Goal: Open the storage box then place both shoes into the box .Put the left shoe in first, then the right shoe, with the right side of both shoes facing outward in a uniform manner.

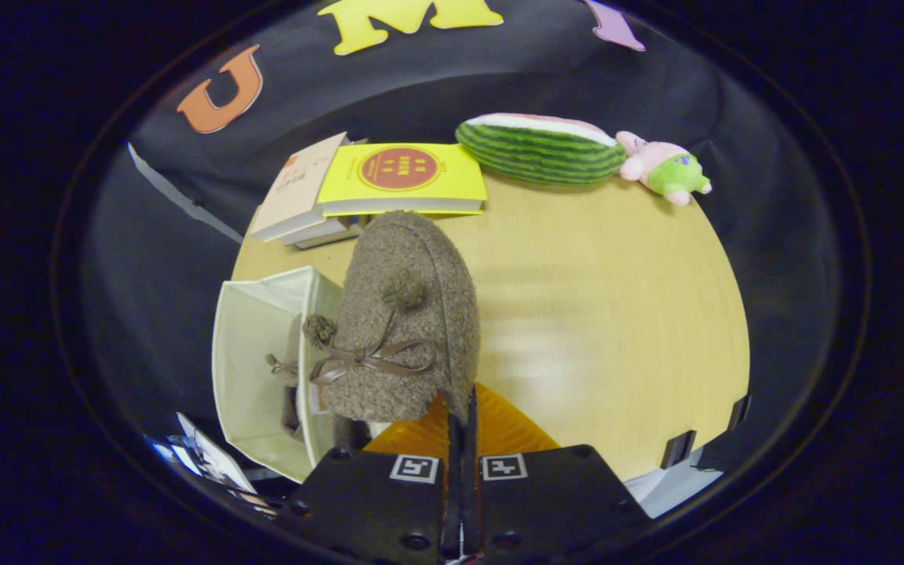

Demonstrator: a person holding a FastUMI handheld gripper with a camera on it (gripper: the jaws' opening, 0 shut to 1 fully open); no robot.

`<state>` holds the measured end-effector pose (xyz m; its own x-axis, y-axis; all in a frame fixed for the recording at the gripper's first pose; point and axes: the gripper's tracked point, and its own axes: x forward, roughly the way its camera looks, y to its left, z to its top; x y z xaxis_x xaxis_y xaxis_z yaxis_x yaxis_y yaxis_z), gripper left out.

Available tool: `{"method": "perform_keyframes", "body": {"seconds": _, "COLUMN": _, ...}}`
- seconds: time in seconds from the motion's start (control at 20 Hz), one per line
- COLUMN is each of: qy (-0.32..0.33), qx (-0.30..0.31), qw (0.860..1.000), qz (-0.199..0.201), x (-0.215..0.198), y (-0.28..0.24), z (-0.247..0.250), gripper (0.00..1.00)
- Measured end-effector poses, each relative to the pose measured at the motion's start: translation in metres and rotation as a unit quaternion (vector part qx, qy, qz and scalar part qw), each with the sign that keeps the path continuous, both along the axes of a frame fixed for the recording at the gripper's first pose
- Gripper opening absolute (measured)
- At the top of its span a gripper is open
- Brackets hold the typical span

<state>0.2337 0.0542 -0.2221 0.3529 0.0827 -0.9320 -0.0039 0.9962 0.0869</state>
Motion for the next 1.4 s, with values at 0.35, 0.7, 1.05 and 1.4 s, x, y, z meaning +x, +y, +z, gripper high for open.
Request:
{"method": "perform_keyframes", "body": {"seconds": 0.35, "qy": -0.022, "qx": 0.066, "qw": 0.997, "qz": 0.027, "x": -0.022, "y": 0.106, "z": 0.026, "gripper": 0.07}}
{"method": "perform_keyframes", "body": {"seconds": 0.7, "qy": -0.026, "qx": 0.055, "qw": 0.998, "qz": 0.033, "x": -0.024, "y": 0.140, "z": -0.006, "gripper": 0.07}}
{"method": "perform_keyframes", "body": {"seconds": 1.05, "qy": -0.061, "qx": 0.042, "qw": 0.997, "qz": 0.016, "x": -0.017, "y": 0.135, "z": -0.028, "gripper": 0.15}}
{"method": "perform_keyframes", "body": {"seconds": 1.4, "qy": -0.214, "qx": 0.020, "qw": 0.976, "qz": 0.036, "x": 0.002, "y": 0.109, "z": 0.034, "gripper": 0.67}}
